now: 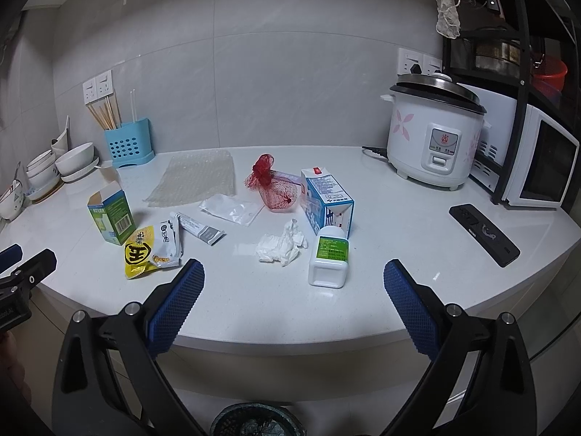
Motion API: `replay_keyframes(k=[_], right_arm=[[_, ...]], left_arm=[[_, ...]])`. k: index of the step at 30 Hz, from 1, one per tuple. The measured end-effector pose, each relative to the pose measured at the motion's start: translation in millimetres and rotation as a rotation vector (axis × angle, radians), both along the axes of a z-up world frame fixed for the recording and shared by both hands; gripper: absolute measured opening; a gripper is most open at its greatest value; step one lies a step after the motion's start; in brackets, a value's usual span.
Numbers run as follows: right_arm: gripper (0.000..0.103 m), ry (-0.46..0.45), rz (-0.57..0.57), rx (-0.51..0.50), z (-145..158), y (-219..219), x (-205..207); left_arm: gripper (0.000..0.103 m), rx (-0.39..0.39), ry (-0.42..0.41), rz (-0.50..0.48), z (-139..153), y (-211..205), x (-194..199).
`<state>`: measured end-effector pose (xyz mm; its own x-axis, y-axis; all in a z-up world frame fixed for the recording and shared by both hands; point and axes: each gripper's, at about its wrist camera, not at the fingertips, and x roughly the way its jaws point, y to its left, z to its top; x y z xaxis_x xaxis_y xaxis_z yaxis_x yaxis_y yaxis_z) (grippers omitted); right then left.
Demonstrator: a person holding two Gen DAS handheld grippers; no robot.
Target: Collect trash
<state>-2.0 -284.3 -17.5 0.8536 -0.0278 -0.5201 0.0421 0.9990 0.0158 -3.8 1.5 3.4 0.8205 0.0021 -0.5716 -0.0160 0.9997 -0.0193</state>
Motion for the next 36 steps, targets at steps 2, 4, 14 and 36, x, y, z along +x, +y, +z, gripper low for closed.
replay_keyframes(k=[2,4,14,36], right_arm=[[0.095,0.000,0.000,0.001,0,0,0],[0.095,0.000,-0.001,-0.001,-1,1,-1],[0.095,0.002,-0.002,-0.001,-1,0,-1],[0.095,0.145,-0.100,-0.003,-47,-31,84]], left_arm=[[0.097,-0.001,0.000,-0.001,0,0,0],[0.097,0.000,0.000,0.000,0,-1,-1],[0.097,-0.006,0.010,0.005,-3,0,3],[0.097,-0.011,0.080,0.147,-35,37,146]])
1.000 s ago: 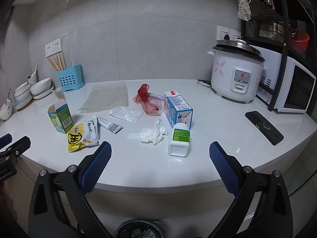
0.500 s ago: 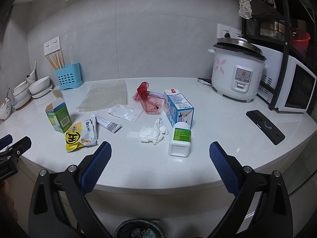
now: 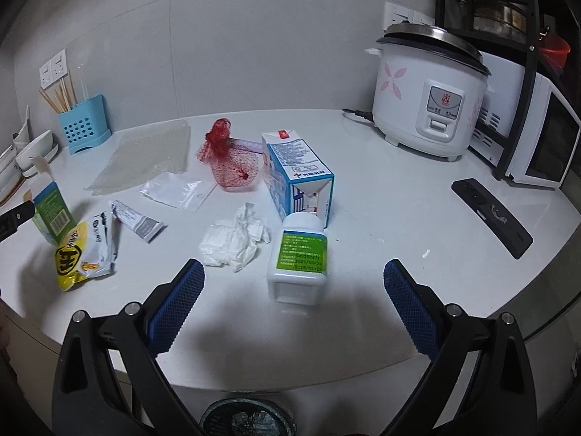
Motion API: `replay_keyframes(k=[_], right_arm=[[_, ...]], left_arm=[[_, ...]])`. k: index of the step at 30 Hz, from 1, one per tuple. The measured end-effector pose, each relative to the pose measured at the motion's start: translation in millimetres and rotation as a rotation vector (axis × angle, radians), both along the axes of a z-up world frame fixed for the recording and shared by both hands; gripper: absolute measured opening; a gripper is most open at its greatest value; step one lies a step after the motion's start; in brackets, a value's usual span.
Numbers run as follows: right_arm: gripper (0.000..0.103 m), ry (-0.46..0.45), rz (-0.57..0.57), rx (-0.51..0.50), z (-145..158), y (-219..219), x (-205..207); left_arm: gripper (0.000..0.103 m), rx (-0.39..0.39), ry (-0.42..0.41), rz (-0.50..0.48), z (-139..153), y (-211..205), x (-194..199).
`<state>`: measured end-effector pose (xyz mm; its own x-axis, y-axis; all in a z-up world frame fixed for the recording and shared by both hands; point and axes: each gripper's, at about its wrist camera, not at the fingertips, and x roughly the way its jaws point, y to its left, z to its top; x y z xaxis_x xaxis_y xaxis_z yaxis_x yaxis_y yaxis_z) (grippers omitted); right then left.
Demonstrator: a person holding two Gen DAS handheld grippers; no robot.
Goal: Collect trash
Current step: 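Grasp the green-and-white box with left tool while right tool grasps the white pill bottle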
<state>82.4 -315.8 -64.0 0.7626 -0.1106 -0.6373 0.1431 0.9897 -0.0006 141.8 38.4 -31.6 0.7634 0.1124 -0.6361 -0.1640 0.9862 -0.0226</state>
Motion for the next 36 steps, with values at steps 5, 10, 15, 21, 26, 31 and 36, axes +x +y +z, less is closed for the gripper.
replay_keyframes(k=[5,10,15,21,26,31,36], right_arm=[[0.095,0.041,-0.026,0.025,-15,-17,20],[0.095,0.071,-0.033,0.014,-24,-19,40],[0.086,0.104,-0.037,-0.006,-33,-14,54],[0.061,0.146,-0.039,0.009,-43,-13,62],[0.039,0.138,-0.037,0.037,-40,-15,60],[0.039,0.111,-0.032,0.035,-33,-15,51],[0.039,0.086,-0.016,0.049,-23,-12,37]], left_arm=[[0.097,0.001,0.027,0.017,-15,4,33],[0.097,0.008,0.060,0.028,-30,6,59],[0.091,0.004,0.099,0.029,-41,6,74],[0.052,-0.030,0.158,-0.007,-49,7,80],[0.047,-0.043,0.167,-0.017,-48,8,77],[0.047,-0.037,0.139,-0.029,-36,4,61],[0.047,-0.022,0.102,-0.054,-20,-6,38]])
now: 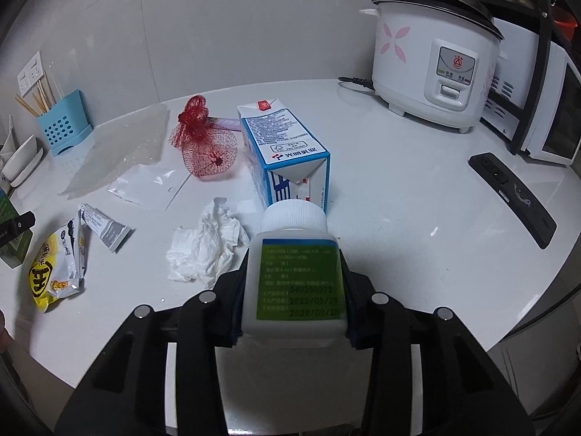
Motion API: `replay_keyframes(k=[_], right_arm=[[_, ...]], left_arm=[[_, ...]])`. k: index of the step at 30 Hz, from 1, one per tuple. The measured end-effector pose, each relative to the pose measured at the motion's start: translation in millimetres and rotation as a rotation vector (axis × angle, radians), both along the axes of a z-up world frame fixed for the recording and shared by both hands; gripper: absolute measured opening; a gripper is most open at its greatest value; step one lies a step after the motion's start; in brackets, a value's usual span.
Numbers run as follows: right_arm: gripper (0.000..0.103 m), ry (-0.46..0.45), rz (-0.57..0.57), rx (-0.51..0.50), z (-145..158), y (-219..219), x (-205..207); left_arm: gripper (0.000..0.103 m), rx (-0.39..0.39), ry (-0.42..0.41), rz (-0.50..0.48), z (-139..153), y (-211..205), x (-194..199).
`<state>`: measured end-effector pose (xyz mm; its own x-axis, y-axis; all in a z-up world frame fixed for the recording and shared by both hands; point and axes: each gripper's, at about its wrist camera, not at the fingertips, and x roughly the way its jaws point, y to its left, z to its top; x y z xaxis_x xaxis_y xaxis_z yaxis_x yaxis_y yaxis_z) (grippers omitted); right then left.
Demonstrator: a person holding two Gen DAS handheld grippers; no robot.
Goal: Collect trash
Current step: 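Grasp the green-and-white box with left tool while right tool grasps the white pill bottle, then carry both items down over the wastebasket and open both tools to drop them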
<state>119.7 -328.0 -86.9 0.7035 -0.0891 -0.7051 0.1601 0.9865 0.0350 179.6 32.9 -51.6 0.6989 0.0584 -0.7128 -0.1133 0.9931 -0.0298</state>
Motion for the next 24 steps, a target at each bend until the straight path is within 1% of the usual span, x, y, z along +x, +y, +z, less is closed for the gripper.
replay_keyframes(k=[7,11,15,17,20,24], right_arm=[[0.039,-0.084,0.056,-0.001,23,16,-39],[0.039,-0.132,0.100,0.006,31,28,-71],[0.039,-0.169,0.163,0.025,32,42,-110],[0.039,-0.192,0.196,0.031,30,51,-131],[0.039,-0.195,0.226,0.053,22,59,-159],[0.039,-0.175,0.263,0.066,4,71,-188]], left_arm=[[0.047,-0.018,-0.062,-0.044,18,-12,-57],[0.047,-0.037,-0.091,-0.077,21,-19,-103],[0.047,-0.042,-0.126,-0.107,25,-27,-148],[0.047,-0.046,-0.133,-0.118,22,-30,-169],[0.047,-0.059,-0.117,-0.128,11,-33,-197],[0.047,-0.052,-0.090,-0.146,-9,-46,-225]])
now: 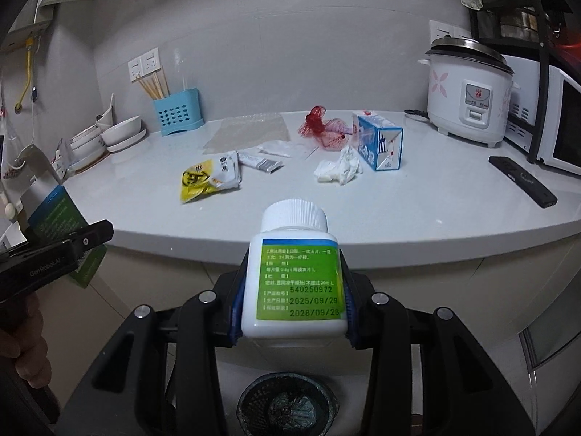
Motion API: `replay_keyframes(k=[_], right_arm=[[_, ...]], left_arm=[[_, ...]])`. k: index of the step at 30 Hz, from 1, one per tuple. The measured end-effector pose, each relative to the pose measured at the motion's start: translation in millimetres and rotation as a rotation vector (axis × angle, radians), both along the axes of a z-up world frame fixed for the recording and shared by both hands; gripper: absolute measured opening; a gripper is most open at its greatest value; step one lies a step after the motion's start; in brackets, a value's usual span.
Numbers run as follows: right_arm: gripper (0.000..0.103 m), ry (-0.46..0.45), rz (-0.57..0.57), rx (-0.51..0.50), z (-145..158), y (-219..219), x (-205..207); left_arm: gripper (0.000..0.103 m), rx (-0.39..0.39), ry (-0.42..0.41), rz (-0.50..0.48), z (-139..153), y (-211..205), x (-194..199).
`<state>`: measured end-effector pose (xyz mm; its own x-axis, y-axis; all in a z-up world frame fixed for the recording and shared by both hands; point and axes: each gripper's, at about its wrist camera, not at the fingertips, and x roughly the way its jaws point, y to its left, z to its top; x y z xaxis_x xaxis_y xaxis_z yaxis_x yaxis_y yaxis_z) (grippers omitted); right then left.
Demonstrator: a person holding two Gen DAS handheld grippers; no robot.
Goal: Collect trash
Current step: 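Carry both items down over the wastebasket and open both tools to drop them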
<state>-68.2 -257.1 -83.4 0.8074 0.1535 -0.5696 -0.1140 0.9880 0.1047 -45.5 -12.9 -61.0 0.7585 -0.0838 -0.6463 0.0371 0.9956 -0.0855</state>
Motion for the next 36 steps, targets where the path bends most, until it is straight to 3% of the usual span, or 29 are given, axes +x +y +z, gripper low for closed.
replay_keyframes(k=[4,7,14,18,24,28,34,36], right_arm=[[0.039,0.026,0.027,-0.036,-38,11,-19],[0.039,0.082,0.025,-0.039,-83,14,-25],[0.039,0.260,0.014,-0.035,-211,6,-26],[0.039,0.340,0.023,-0.053,-272,4,-13],[0.039,0.474,0.001,-0.050,-355,-2,9],[0.039,0.532,-0.001,-0.065,-387,-3,20],[0.039,0.579,0.029,-0.073,-413,1,27],[0.039,0.594,0.035,-0.083,-418,1,29]], left_arm=[[0.047,0.001,0.026,-0.026,-33,-6,-20],[0.047,0.001,0.047,-0.032,-71,-12,-35],[0.047,0.011,0.213,-0.051,-205,-31,-47],[0.047,0.014,0.305,-0.073,-283,-42,-40],[0.047,0.041,0.420,-0.118,-378,-54,-22],[0.047,0.036,0.482,-0.141,-420,-56,-8],[0.049,0.011,0.540,-0.149,-455,-60,7],[0.060,0.009,0.541,-0.143,-460,-64,9]])
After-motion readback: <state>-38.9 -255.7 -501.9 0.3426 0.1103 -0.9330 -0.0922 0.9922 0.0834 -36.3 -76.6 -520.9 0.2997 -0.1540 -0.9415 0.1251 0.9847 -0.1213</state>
